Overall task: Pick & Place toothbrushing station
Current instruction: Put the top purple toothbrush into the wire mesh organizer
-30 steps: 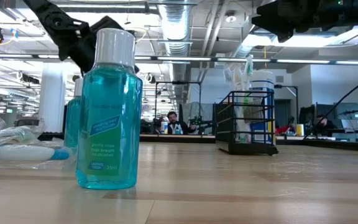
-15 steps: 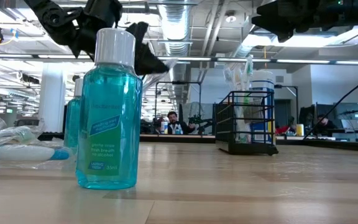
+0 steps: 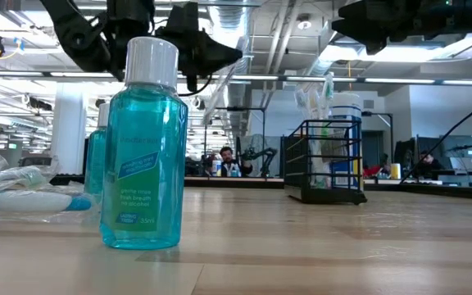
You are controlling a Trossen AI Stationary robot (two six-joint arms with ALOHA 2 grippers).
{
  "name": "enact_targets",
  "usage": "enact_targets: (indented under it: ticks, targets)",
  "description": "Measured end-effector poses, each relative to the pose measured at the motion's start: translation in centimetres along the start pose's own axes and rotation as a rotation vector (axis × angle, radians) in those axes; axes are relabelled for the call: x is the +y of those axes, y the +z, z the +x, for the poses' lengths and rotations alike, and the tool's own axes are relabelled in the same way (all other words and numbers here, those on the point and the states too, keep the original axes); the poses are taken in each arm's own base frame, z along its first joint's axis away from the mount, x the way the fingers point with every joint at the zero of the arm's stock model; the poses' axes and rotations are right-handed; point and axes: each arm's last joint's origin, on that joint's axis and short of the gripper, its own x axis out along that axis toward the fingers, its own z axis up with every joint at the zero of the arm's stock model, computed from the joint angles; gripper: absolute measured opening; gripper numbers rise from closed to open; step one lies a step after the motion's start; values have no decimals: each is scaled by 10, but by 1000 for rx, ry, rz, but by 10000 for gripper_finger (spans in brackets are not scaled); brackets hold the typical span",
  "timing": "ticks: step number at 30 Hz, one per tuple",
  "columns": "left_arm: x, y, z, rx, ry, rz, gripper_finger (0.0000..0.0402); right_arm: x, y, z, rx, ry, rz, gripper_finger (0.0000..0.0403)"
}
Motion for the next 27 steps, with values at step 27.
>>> enact_targets:
  ticks: [27]
  targets:
    - [25, -34, 75, -264, -91, 42, 4, 0, 0, 0, 1, 0, -26, 170]
